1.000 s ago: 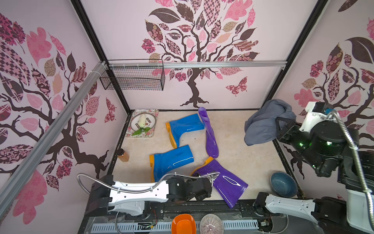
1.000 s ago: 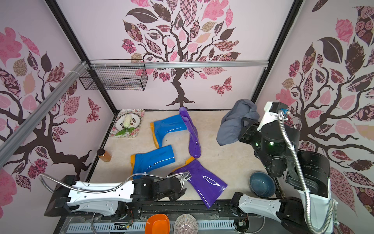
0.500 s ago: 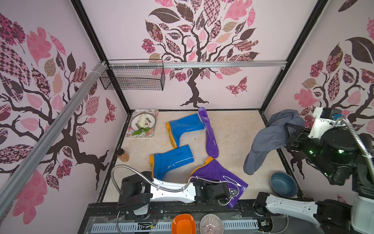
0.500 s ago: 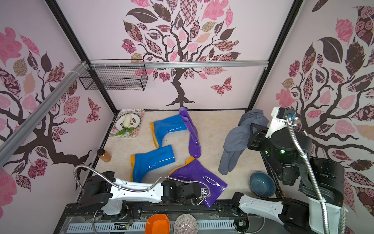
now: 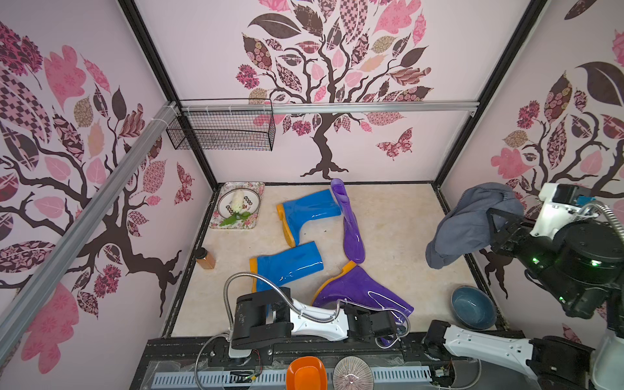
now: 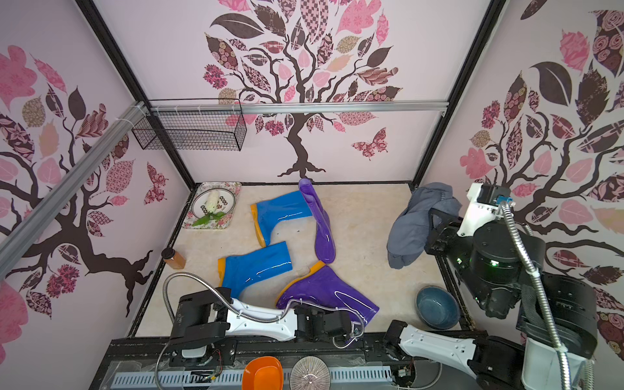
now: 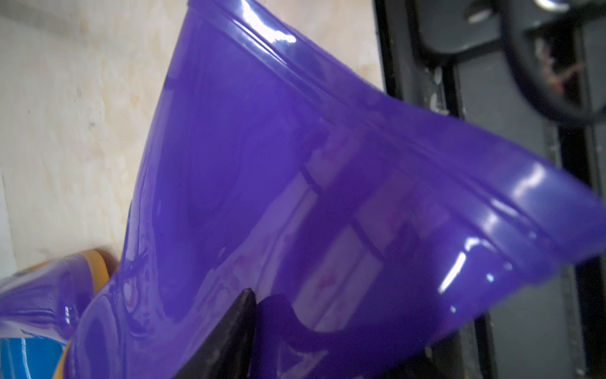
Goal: Wipe the rubber boots with a cloth
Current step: Adjust the rubber boot at the center of the board.
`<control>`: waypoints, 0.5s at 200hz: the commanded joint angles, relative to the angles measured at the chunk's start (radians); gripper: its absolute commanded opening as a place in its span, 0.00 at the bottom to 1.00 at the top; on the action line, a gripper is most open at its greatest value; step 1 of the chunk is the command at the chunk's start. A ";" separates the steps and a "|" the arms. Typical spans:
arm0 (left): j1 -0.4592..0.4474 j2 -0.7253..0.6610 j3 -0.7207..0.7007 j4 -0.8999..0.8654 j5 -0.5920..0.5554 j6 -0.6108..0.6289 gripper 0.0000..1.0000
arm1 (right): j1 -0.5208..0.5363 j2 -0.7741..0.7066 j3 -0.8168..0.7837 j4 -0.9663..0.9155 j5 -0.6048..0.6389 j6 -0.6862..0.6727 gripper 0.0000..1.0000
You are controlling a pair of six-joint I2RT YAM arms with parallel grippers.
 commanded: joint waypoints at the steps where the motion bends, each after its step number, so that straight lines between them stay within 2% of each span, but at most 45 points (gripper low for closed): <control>1: 0.007 0.023 0.061 0.037 -0.035 0.009 0.25 | 0.004 -0.018 0.020 0.008 0.032 -0.015 0.00; 23: 0.006 -0.014 0.096 0.025 -0.079 0.004 0.00 | 0.004 -0.021 0.042 0.003 0.047 -0.012 0.00; 57: 0.011 -0.088 0.202 0.004 -0.146 0.011 0.00 | 0.004 -0.026 0.083 0.006 0.129 -0.021 0.00; 100: 0.035 -0.147 0.338 -0.015 -0.200 -0.007 0.00 | 0.006 -0.009 0.176 0.054 0.150 -0.081 0.00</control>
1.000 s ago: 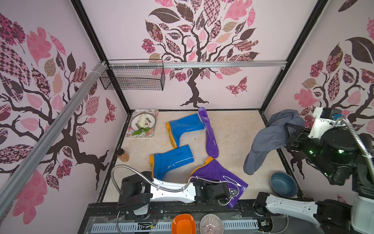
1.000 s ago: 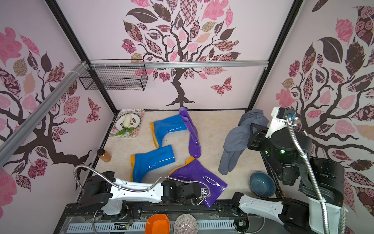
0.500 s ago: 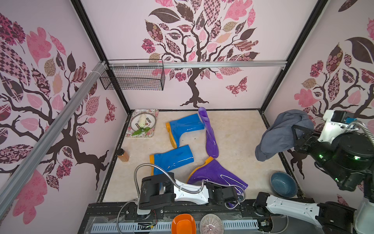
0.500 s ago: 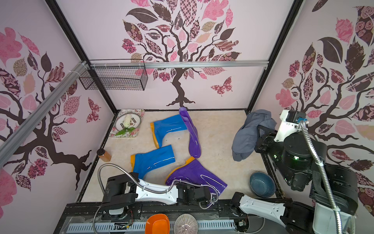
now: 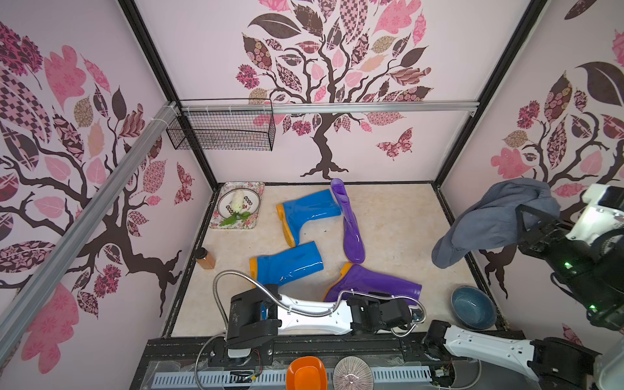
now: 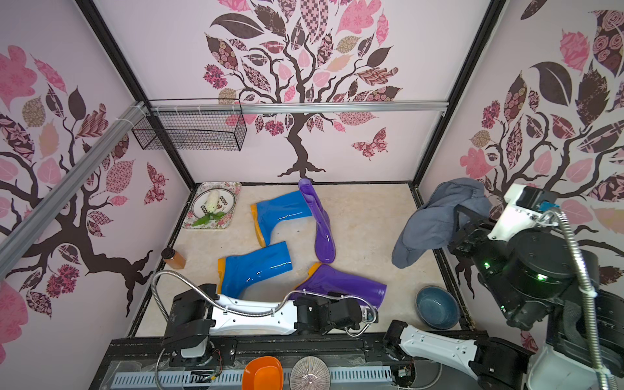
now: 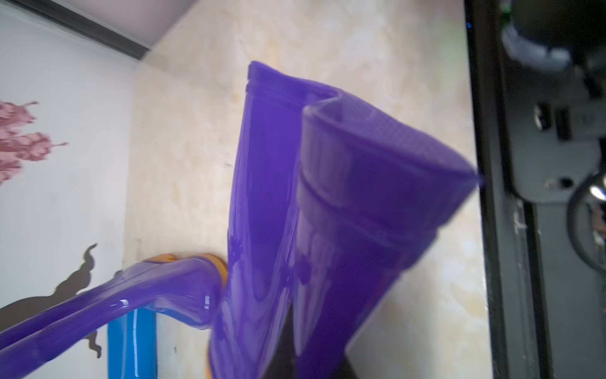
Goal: Wipe the rubber boots with a cloth
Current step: Adjust the rubber boot at the center of the board.
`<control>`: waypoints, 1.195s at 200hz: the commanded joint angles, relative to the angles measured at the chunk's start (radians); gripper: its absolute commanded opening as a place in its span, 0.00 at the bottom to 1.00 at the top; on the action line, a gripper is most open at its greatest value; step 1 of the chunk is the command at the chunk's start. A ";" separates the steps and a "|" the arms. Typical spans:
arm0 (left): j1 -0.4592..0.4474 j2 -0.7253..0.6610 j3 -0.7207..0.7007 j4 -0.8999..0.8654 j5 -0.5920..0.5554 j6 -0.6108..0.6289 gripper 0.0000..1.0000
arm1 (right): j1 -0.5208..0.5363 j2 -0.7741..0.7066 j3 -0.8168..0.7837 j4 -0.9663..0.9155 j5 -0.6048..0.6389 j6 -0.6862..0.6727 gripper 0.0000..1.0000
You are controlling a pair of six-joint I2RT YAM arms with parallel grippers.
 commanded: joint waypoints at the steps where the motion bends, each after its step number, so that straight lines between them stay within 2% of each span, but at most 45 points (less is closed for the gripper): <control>1: 0.012 -0.076 0.124 0.042 -0.064 -0.017 0.00 | 0.006 0.004 0.052 0.051 0.045 -0.047 0.00; 20: 0.042 -0.098 0.138 0.074 -0.075 -0.077 0.00 | 0.006 0.018 0.041 0.049 0.027 -0.049 0.00; 43: 0.102 -0.130 0.094 0.130 -0.088 -0.228 0.00 | 0.007 0.024 -0.013 0.067 -0.023 -0.062 0.00; 72: 0.186 -0.163 -0.085 0.244 -0.055 -0.469 0.00 | 0.006 0.017 -0.146 0.088 -0.116 -0.030 0.00; 105: 0.187 -0.185 -0.297 0.362 -0.087 -0.726 0.00 | 0.006 -0.047 -0.407 0.167 -0.193 0.020 0.00; 132: 0.187 -0.228 -0.422 0.431 -0.133 -0.817 0.00 | 0.006 -0.086 -0.562 0.242 -0.282 0.038 0.00; 155: 0.188 -0.256 -0.465 0.415 -0.171 -0.855 0.00 | 0.006 -0.115 -0.707 0.310 -0.355 0.065 0.00; 169: 0.188 -0.267 -0.477 0.399 -0.179 -0.872 0.00 | 0.006 -0.132 -0.765 0.329 -0.355 0.090 0.00; 195: 0.186 -0.301 -0.435 0.337 -0.162 -0.900 0.00 | 0.006 -0.174 -0.744 0.330 -0.281 0.087 0.00; 239: 0.110 -0.277 -0.205 0.220 -0.157 -0.932 0.00 | 0.006 -0.125 -0.476 0.201 -0.133 0.026 0.00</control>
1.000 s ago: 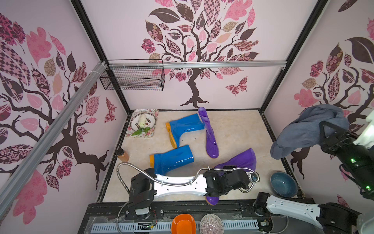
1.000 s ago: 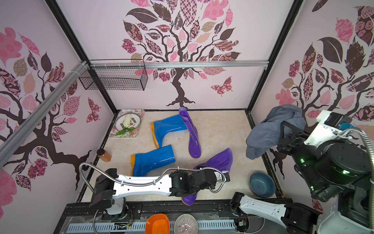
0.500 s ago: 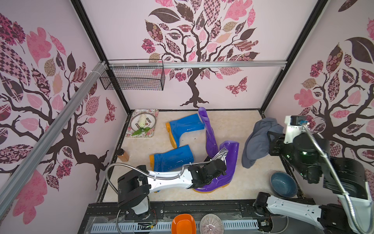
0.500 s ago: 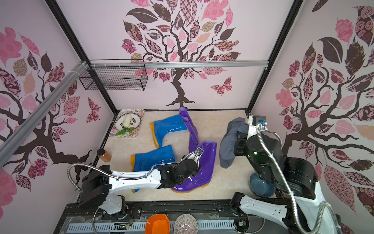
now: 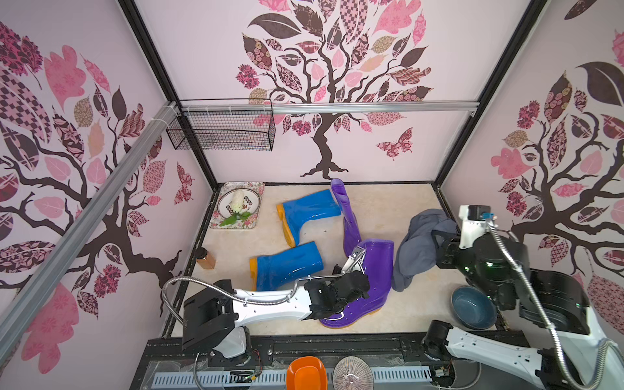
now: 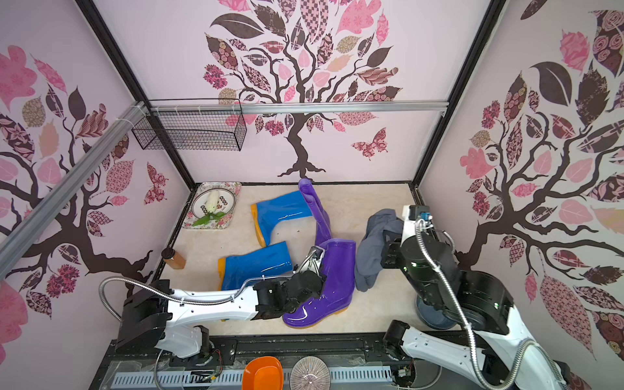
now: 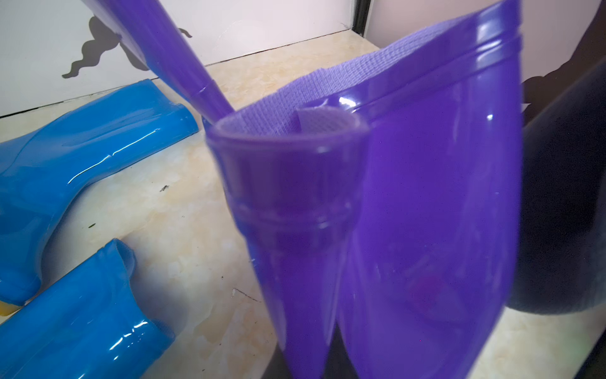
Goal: Wipe the rubber boots with a cloth
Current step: Adjust the rubber boot at the center of the board.
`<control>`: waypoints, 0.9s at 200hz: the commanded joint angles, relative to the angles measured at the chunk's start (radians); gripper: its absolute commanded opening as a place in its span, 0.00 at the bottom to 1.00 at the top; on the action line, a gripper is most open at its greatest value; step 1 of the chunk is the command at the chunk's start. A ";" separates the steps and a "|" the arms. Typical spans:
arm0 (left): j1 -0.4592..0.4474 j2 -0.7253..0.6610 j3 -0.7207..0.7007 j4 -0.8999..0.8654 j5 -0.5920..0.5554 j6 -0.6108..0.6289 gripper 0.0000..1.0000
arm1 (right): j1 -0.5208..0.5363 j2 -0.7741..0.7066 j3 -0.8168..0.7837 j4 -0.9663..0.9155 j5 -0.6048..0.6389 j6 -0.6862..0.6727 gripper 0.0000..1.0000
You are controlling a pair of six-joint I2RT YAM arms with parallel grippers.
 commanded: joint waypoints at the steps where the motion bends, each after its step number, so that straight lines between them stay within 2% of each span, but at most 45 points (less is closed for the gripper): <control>1: -0.059 0.016 0.164 -0.069 -0.003 -0.045 0.00 | 0.005 0.007 0.154 -0.040 0.119 -0.030 0.00; 29: -0.107 0.100 0.362 -0.137 -0.003 -0.059 0.00 | 0.005 0.039 0.340 -0.093 0.192 -0.070 0.00; 71: -0.125 0.208 0.584 -0.181 -0.012 -0.144 0.00 | 0.006 0.111 0.584 -0.138 0.263 -0.167 0.00; 105: -0.108 0.291 0.627 -0.103 0.028 -0.237 0.00 | 0.006 0.129 0.589 -0.117 0.240 -0.190 0.00; 129: -0.060 0.329 0.540 0.025 0.050 -0.239 0.00 | 0.006 0.123 0.502 -0.103 0.235 -0.178 0.00; 144: -0.011 0.325 0.386 0.204 0.084 -0.256 0.00 | 0.007 0.098 0.416 -0.075 0.215 -0.165 0.00; 156: 0.017 0.312 0.252 0.369 0.064 -0.261 0.00 | 0.005 0.079 0.344 -0.053 0.187 -0.155 0.00; 180: 0.049 0.290 0.123 0.388 -0.005 -0.296 0.00 | 0.006 0.047 0.189 -0.005 0.111 -0.116 0.00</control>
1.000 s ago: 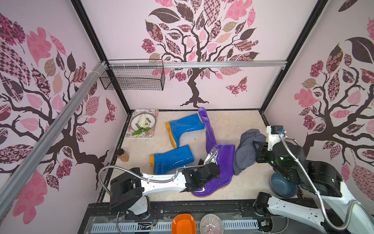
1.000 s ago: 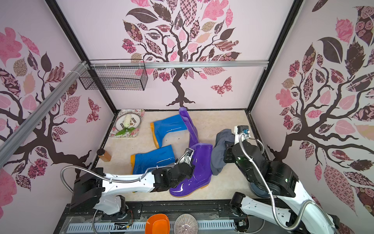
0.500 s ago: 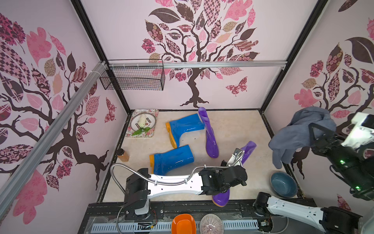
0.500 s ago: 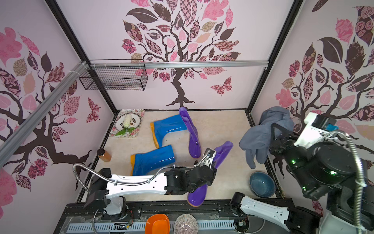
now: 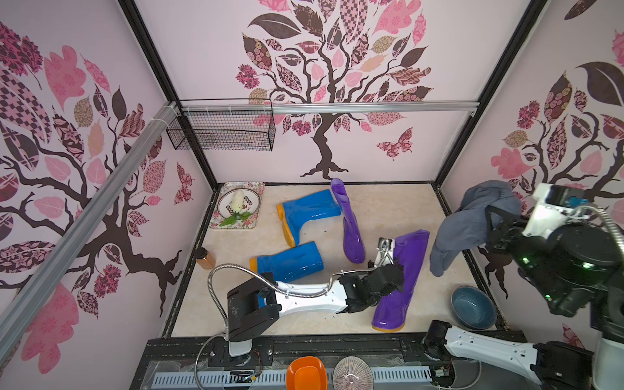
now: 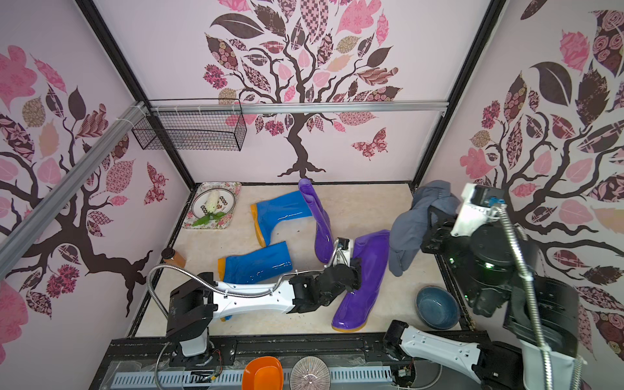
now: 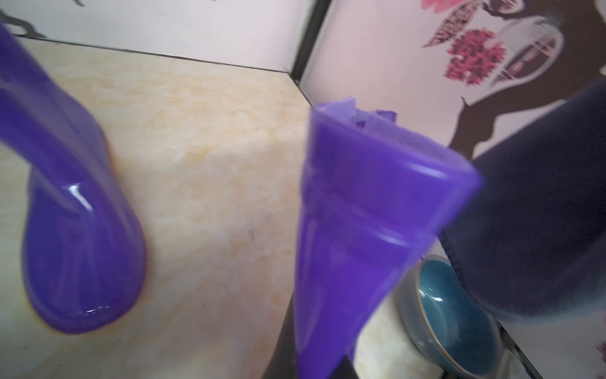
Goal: Wipe the rubber boots with a cloth
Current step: Adjust the rubber boot at the center of the board, then wipe the dirt off the rubber boot.
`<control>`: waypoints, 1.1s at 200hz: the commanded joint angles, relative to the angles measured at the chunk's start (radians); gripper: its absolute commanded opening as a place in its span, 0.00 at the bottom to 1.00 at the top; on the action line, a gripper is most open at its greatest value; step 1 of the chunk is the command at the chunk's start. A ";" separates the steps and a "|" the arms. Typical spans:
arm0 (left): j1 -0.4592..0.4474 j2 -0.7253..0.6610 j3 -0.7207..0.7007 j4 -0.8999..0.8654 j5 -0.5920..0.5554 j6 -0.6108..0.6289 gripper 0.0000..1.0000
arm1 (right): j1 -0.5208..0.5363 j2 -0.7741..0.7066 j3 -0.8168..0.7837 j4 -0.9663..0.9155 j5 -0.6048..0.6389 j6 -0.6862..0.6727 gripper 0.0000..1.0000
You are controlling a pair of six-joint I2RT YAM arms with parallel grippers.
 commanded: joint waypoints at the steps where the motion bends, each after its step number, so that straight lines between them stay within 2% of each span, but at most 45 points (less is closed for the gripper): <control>1: 0.033 -0.009 -0.132 0.161 -0.065 -0.051 0.00 | 0.006 -0.035 -0.107 0.065 -0.072 0.038 0.00; 38: 0.037 -0.037 -0.263 0.142 -0.154 -0.071 0.00 | 0.006 -0.076 -0.328 0.151 -0.158 0.107 0.00; 69: 0.046 -0.070 -0.387 0.137 -0.148 -0.105 0.00 | 0.006 -0.098 -0.478 0.174 -0.241 0.179 0.00; 90: 0.045 -0.098 -0.459 0.148 -0.144 -0.129 0.00 | 0.006 -0.152 -0.665 0.230 -0.316 0.250 0.00; 119: 0.037 -0.127 -0.502 0.177 -0.124 -0.117 0.00 | 0.006 -0.209 -0.962 0.378 -0.528 0.333 0.00; 140: 0.027 -0.138 -0.502 0.188 -0.100 -0.090 0.00 | 0.005 -0.235 -1.125 0.459 -0.538 0.379 0.00; 155: 0.022 -0.149 -0.506 0.195 -0.083 -0.088 0.00 | -0.005 -0.182 -1.154 0.496 -0.529 0.375 0.00; 180: 0.007 -0.160 -0.513 0.224 -0.066 -0.077 0.00 | -0.085 -0.037 -1.102 0.422 -0.471 0.409 0.00; 196: 0.000 -0.153 -0.502 0.231 -0.053 -0.065 0.00 | -0.150 -0.042 -1.132 0.492 -0.551 0.382 0.00; 220: -0.007 -0.141 -0.489 0.241 -0.049 -0.061 0.00 | -0.153 -0.051 -1.121 0.491 -0.672 0.400 0.00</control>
